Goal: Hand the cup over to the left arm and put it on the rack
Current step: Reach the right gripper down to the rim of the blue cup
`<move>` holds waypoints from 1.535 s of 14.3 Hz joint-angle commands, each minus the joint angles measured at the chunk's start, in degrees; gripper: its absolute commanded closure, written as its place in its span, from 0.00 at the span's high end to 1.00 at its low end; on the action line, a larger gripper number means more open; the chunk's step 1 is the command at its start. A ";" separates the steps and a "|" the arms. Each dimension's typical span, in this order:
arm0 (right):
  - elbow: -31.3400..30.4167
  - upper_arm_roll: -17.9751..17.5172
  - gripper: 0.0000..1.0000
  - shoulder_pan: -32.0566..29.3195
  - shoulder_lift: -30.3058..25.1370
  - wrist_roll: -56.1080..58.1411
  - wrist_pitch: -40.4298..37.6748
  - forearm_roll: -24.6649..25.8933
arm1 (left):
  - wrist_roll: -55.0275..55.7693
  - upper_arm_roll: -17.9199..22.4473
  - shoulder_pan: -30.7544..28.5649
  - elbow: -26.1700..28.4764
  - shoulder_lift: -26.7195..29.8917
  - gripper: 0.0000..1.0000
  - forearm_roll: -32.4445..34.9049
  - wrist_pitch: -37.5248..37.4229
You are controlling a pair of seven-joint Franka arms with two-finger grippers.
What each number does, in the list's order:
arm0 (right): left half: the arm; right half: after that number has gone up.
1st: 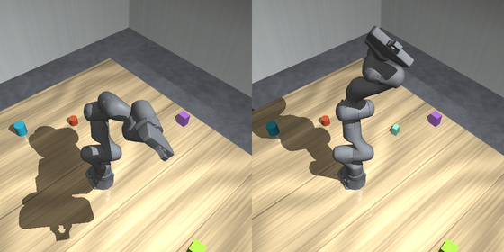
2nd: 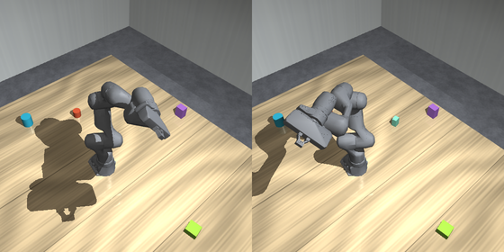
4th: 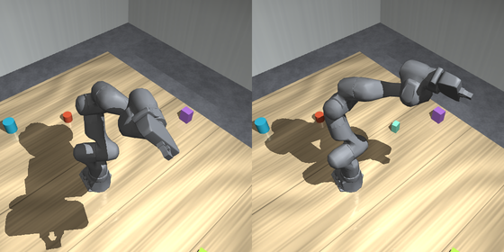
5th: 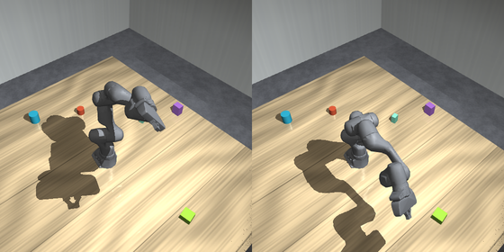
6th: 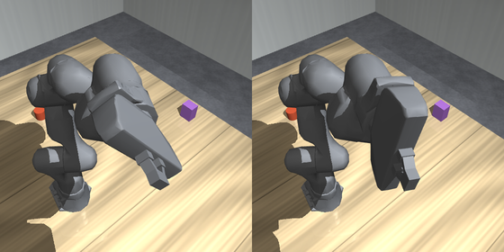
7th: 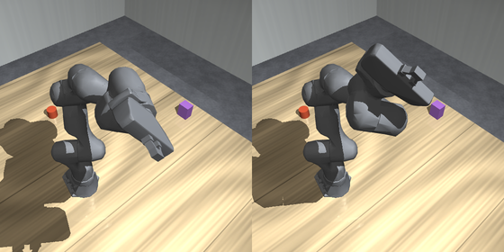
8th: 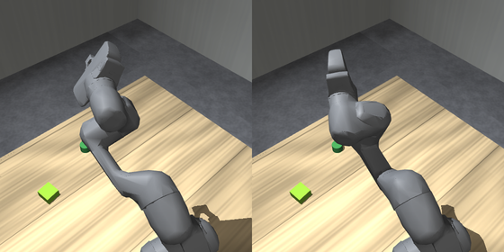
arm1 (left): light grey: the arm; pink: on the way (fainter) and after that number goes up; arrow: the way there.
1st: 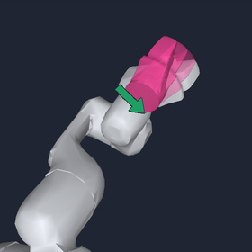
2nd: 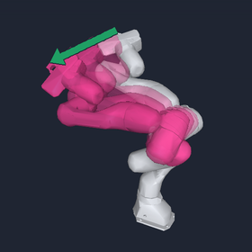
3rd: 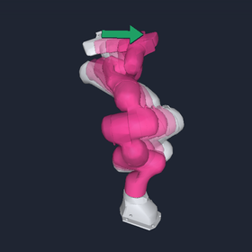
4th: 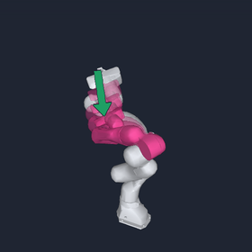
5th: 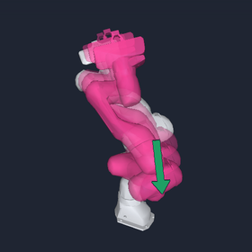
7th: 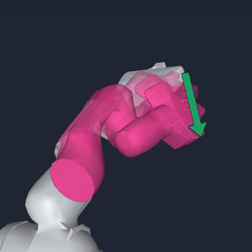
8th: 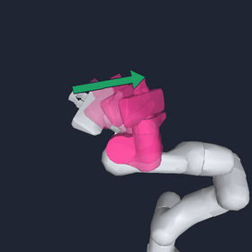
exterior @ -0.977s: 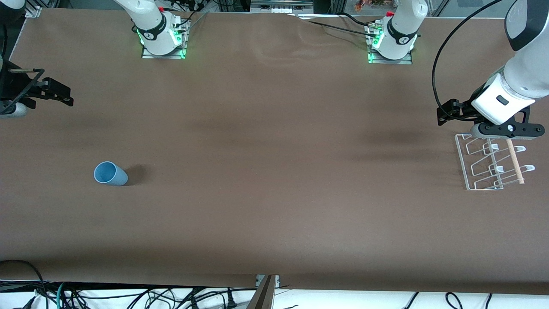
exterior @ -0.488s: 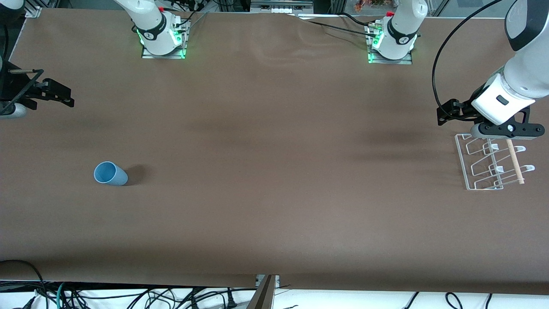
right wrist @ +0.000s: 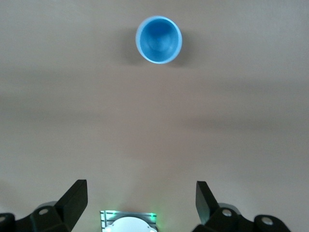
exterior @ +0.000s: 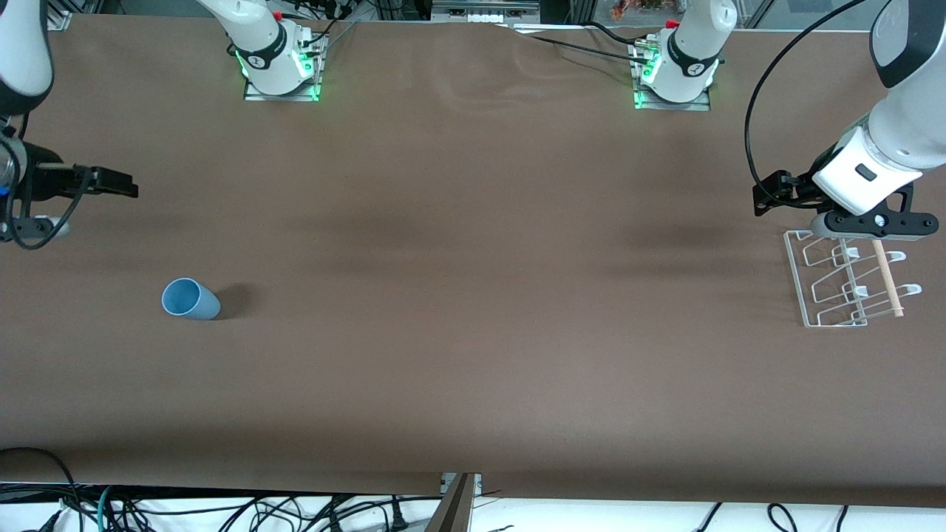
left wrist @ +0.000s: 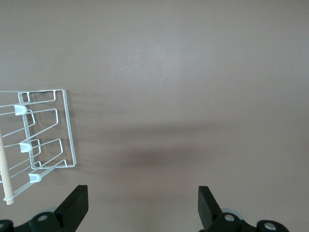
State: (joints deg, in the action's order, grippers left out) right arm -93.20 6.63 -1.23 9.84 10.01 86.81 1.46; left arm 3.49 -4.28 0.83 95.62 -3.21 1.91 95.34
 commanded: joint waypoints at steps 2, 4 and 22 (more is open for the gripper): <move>1.27 -0.21 0.99 -3.16 9.56 6.06 8.95 3.91 | 0.11 -0.03 -0.21 -1.31 -0.66 1.00 -1.03 -0.59; 1.18 -0.30 0.99 -4.30 12.65 6.51 16.16 3.82 | 0.02 -0.03 -0.21 -1.31 -0.66 1.00 -1.03 -0.59; 1.27 -0.83 0.86 -4.40 25.40 4.23 32.45 -1.28 | 0.02 -0.03 -0.21 -1.31 -0.66 1.00 -1.03 -0.59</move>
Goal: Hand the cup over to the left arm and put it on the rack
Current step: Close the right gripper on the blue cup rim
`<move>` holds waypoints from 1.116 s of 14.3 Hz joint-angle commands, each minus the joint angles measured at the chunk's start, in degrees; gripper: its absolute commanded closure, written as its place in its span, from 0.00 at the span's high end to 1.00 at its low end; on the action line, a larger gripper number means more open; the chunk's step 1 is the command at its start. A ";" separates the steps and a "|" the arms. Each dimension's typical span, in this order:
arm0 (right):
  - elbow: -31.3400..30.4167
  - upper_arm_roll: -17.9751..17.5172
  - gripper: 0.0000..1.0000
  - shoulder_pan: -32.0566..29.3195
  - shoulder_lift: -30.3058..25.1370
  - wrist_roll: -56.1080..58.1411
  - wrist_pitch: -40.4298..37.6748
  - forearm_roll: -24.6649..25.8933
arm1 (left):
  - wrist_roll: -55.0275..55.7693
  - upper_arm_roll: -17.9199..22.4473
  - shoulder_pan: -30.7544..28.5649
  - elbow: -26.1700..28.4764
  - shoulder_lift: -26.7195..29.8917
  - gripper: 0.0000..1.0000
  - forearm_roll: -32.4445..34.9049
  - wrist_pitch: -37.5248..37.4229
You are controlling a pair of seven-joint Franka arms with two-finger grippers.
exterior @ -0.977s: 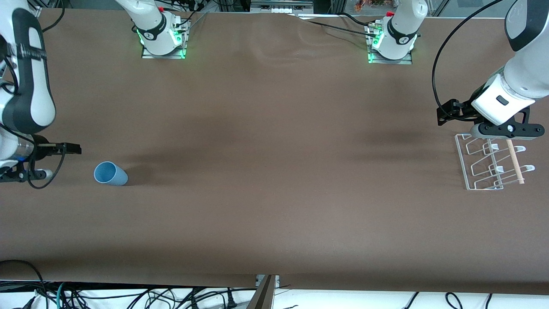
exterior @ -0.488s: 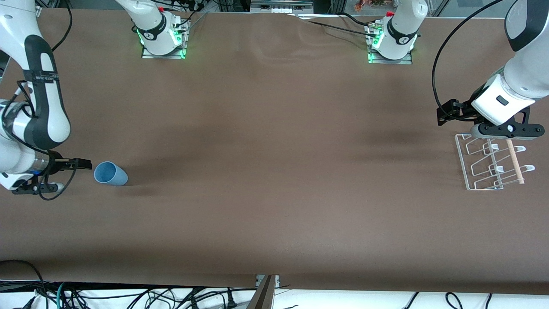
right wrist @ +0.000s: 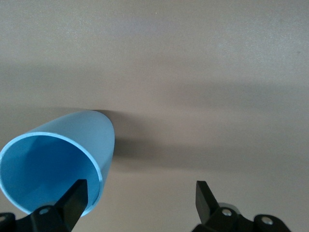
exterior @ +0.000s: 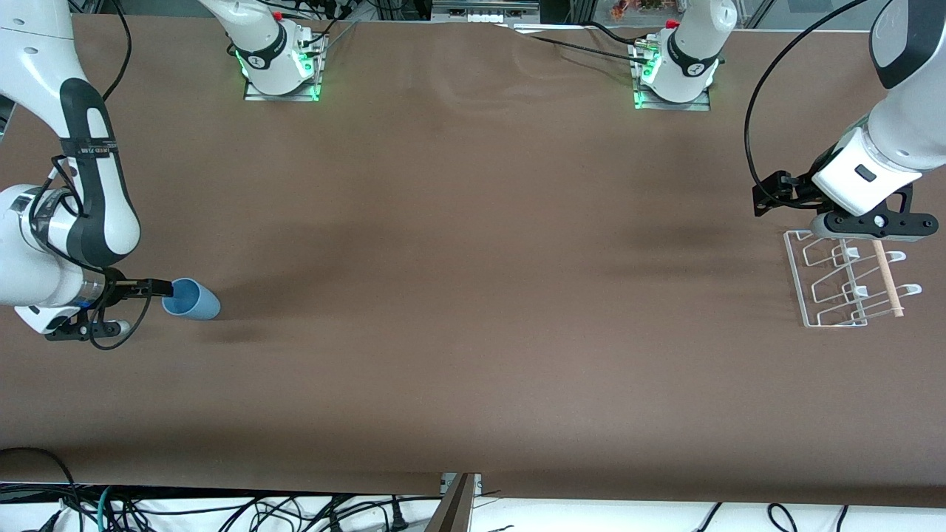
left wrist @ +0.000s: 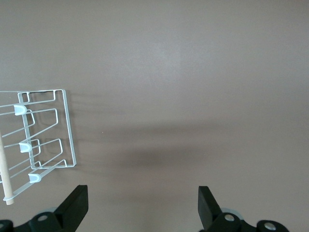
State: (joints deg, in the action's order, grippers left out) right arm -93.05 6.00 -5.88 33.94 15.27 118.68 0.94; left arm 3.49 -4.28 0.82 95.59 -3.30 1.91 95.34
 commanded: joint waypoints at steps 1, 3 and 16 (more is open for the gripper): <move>1.12 -0.20 0.73 0.60 1.92 -1.72 0.94 -0.68 | 0.02 -0.03 -0.21 -1.28 -0.57 1.00 -1.03 -0.68; 1.21 -0.20 0.48 1.22 3.23 -2.17 2.51 -0.67 | 0.02 -0.03 -0.21 -1.28 -0.57 1.00 -1.03 -0.59; 9.36 -0.38 0.00 10.35 3.07 -24.19 -9.39 -2.68 | 0.11 -0.03 -0.21 -1.28 -0.57 1.00 -1.03 -0.68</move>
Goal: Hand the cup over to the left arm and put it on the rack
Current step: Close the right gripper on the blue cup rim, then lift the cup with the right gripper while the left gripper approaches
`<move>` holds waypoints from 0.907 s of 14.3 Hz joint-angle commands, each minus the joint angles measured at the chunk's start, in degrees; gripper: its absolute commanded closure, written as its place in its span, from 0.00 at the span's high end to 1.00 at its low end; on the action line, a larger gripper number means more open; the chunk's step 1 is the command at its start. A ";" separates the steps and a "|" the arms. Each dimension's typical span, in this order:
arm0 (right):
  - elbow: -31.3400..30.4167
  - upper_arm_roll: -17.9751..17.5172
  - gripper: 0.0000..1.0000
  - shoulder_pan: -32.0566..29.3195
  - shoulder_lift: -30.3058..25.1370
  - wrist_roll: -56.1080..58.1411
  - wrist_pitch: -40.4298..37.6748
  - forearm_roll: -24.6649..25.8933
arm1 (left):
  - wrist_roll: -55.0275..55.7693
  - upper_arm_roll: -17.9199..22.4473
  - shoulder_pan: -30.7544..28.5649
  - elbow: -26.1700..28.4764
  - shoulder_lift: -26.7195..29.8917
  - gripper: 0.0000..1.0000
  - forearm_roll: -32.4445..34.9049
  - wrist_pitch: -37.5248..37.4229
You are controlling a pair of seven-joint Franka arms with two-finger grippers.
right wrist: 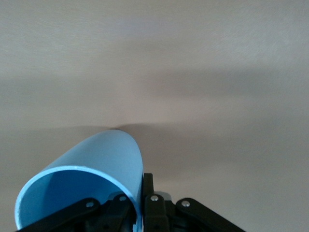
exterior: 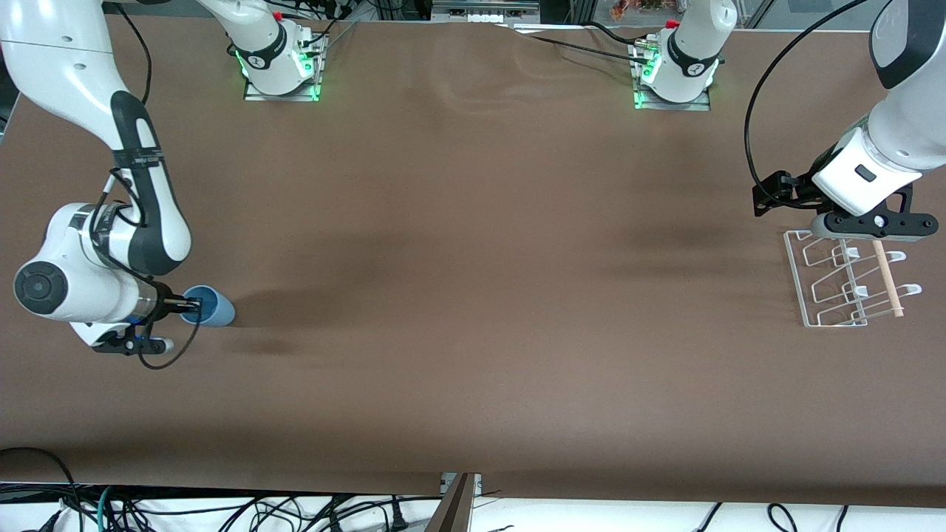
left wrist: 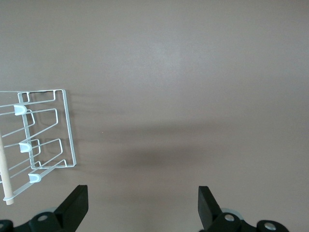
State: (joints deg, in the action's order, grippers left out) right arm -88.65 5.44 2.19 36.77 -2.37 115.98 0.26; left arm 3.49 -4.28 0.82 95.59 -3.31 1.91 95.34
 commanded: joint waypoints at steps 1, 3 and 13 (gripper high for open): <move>7.50 0.19 0.00 4.20 0.23 -10.60 -10.56 -5.06 | 0.20 -0.03 -0.21 -1.28 -0.55 1.00 -1.11 -0.68; 10.06 0.19 0.00 7.02 -0.12 -17.73 -15.32 -12.27 | -0.15 -0.11 -0.12 -1.28 -0.55 1.00 -1.11 -0.85; 23.32 -8.58 0.00 19.95 0.05 -57.44 -15.43 -36.10 | -26.49 -0.46 0.93 -2.42 -4.33 1.00 -6.56 -3.40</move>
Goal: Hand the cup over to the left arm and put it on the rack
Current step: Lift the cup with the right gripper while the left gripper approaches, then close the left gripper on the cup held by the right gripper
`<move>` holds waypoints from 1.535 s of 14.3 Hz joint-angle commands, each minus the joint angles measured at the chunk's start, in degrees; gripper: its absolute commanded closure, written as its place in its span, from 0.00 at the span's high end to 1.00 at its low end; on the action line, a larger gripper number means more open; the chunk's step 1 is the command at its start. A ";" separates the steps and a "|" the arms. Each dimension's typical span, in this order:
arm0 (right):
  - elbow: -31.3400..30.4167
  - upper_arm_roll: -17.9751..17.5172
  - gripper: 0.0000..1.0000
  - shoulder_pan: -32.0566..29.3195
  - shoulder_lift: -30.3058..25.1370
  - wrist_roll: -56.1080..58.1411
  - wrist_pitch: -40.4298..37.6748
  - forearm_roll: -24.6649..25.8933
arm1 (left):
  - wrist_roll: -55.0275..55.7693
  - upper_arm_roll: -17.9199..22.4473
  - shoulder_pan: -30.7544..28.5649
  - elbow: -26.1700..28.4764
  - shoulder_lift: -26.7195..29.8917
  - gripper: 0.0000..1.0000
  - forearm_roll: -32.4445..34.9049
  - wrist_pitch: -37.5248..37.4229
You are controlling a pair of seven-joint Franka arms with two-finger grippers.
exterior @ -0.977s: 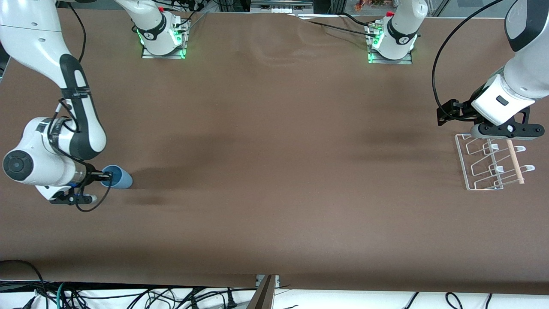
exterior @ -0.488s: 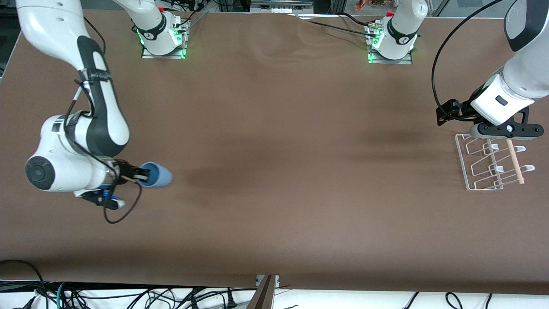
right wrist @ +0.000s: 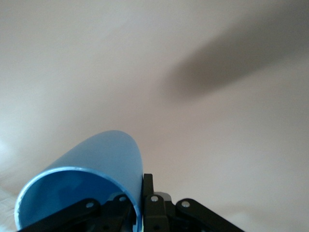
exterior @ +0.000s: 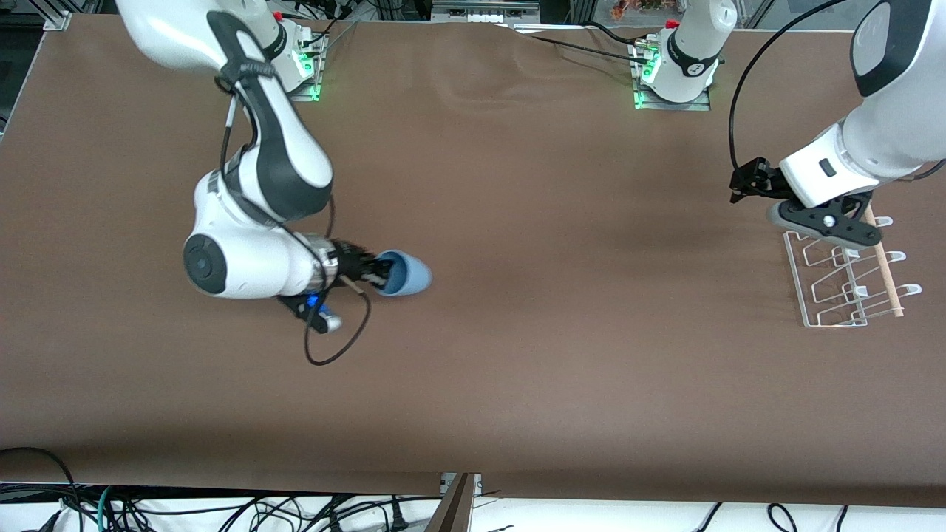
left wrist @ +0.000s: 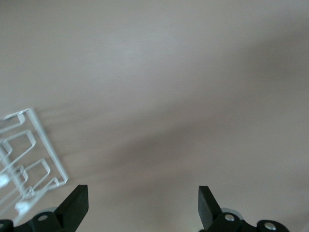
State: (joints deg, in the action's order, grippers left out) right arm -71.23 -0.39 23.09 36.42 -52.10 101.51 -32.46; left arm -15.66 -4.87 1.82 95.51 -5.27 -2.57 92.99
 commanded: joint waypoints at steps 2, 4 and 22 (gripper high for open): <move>7.50 -7.49 0.00 -0.94 0.14 -12.74 3.06 -4.63 | -10.78 0.03 0.29 -2.35 -2.55 1.00 -3.05 -0.97; 7.50 -11.72 0.00 -0.94 0.05 -18.28 9.12 -4.72 | -16.56 0.03 0.64 -2.35 -2.64 1.00 -6.21 -1.06; 7.50 -18.77 0.00 8.81 0.58 -27.27 29.54 -4.72 | -58.32 -4.54 1.43 -2.35 -5.28 1.00 -34.34 8.33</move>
State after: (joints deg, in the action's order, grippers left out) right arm -64.33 -18.95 31.84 36.72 -78.87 130.28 -36.21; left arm -69.39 -9.32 3.23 94.32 -9.97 -34.41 99.33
